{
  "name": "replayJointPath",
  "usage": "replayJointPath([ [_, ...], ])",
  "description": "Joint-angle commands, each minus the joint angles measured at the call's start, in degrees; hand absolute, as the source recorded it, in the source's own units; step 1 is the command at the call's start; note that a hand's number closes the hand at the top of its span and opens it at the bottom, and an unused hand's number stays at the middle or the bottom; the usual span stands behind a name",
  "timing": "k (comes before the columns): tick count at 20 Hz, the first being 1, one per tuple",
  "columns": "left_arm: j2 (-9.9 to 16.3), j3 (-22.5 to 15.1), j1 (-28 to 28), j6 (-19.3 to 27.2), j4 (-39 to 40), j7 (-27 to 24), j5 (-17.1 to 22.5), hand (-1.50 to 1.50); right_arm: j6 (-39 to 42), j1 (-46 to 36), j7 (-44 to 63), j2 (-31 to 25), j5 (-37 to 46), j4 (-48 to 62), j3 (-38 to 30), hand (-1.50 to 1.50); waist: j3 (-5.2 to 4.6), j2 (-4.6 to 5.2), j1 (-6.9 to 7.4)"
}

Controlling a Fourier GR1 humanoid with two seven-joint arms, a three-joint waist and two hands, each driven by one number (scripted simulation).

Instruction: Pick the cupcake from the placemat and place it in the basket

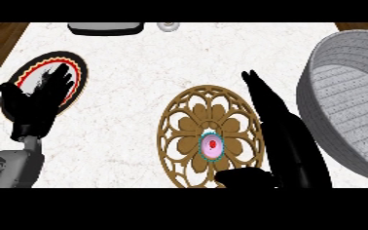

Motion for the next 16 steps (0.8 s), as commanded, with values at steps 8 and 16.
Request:
replayJointPath([
  [8, -3.4, 0.4, 0.5, -0.5, 1.0, -1.8, -3.2, 0.00, -5.2, 6.3, -5.9, 6.2, 4.8, 13.8, -0.3, -1.50, 0.01, 0.09, 0.39],
  [16, -4.7, 2.0, -3.1, -0.6, 0.0, 2.0, -4.8, 0.00, -1.2, 6.8, -4.2, 9.3, 7.7, 14.7, 0.8, -1.50, 0.00, 0.05, 0.29],
])
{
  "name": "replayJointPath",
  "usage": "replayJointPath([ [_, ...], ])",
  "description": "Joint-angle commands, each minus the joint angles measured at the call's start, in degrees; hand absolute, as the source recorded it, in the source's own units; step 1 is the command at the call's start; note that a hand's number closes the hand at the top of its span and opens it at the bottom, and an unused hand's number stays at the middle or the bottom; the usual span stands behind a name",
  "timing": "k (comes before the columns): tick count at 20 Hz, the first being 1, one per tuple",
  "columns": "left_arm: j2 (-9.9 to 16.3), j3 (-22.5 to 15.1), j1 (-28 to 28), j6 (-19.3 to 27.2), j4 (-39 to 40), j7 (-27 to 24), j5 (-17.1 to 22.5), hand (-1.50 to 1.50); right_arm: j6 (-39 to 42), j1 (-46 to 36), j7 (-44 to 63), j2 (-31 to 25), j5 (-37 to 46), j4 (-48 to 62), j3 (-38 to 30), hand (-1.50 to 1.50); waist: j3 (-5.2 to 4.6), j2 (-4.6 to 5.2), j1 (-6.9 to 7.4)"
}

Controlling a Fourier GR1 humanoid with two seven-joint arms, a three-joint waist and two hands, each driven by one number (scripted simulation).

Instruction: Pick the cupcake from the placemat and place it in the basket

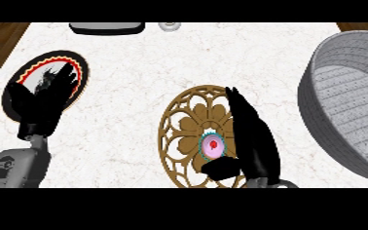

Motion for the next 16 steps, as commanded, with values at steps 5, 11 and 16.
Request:
replayJointPath([
  [5, -1.0, 2.3, 1.0, -2.8, -0.3, -1.0, -1.8, 0.00, 3.4, 3.7, -0.7, 1.2, 1.3, -4.2, -0.3, -1.50, -0.01, -0.03, -0.08],
  [11, -1.6, 4.0, 0.9, -3.0, -0.2, 0.5, -1.7, 0.00, 1.8, 5.4, -5.6, 2.1, 0.7, -2.6, 0.8, -1.50, -0.01, -0.01, -0.03],
  [16, -3.7, 2.8, -2.1, -1.9, 1.3, 0.8, -4.0, 0.00, 2.4, 9.9, -8.9, -0.6, -0.1, -6.6, 0.7, -1.50, -0.01, -0.03, -0.18],
])
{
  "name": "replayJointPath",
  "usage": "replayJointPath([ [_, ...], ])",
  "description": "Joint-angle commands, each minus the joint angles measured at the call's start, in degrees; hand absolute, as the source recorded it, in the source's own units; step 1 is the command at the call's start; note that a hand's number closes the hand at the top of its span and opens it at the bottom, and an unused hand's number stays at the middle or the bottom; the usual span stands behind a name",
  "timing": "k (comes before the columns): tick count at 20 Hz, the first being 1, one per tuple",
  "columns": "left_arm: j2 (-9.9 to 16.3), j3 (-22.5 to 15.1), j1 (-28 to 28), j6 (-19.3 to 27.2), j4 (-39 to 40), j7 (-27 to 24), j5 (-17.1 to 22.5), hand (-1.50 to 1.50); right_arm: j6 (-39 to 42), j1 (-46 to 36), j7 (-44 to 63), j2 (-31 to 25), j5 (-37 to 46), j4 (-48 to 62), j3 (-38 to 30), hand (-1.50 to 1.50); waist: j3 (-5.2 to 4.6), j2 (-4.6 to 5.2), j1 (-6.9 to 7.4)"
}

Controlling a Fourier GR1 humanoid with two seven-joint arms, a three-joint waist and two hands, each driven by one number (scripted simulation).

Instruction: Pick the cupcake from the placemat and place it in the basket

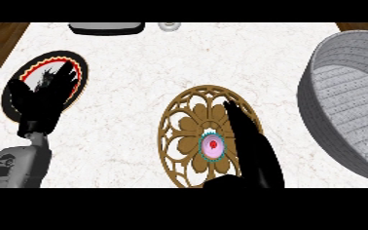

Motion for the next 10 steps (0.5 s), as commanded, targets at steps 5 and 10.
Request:
replayJointPath([
  [5, -3.3, -0.7, 3.2, 1.3, -3.5, -0.2, -2.0, 0.00, -1.7, 1.6, 1.4, 1.4, 5.4, 3.7, 3.0, -1.50, -0.01, -0.05, 0.15],
  [10, 1.0, 3.3, -2.3, -2.6, -1.9, 5.1, 1.0, 0.00, -2.9, -7.0, 3.4, 1.9, 3.9, 11.5, 0.9, -1.50, -0.01, 0.03, 0.21],
])
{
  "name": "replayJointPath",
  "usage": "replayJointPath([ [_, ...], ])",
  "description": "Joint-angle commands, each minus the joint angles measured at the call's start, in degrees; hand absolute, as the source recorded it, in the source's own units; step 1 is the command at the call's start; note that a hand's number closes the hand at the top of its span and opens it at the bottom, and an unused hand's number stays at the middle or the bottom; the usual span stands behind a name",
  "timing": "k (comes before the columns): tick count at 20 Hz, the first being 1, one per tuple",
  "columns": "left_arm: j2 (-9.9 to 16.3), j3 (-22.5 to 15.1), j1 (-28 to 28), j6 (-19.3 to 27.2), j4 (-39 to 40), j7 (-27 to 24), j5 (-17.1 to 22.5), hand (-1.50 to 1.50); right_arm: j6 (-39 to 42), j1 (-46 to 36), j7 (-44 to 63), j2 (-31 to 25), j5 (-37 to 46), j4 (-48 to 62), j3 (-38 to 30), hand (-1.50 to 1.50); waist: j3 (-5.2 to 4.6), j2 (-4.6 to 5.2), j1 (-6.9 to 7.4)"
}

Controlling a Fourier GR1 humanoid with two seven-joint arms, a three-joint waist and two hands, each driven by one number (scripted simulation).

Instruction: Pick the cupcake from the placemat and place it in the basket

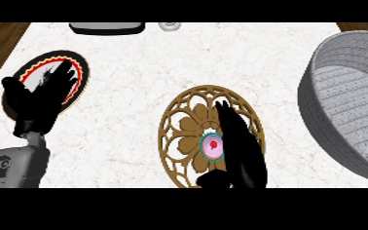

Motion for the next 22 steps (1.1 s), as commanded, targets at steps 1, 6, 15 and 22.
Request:
replayJointPath([
  [1, 0.3, 1.5, 1.5, -2.1, 1.5, -3.0, 0.1, 0.00, -1.6, -1.5, 1.2, 0.3, 0.6, 4.4, 1.3, -1.50, 0.00, 0.02, 0.02],
  [6, 0.0, 1.7, 0.9, -1.3, -1.0, 1.1, 0.4, 0.00, 0.8, -0.8, -2.9, 0.2, 3.4, 8.2, 2.8, 1.50, 0.00, 0.01, 0.02],
  [15, 0.9, 3.1, -0.8, -3.6, 1.4, -0.1, -0.2, 0.00, 0.1, -6.6, -3.3, 0.3, 1.3, 14.9, 2.1, 1.50, 0.00, 0.05, 0.06],
  [22, -1.2, 2.4, -0.6, -0.1, 2.4, -1.2, -1.9, 0.00, -2.6, 22.7, -13.9, -18.1, 7.2, -10.1, 25.2, 1.50, 0.02, -0.53, -2.06],
])
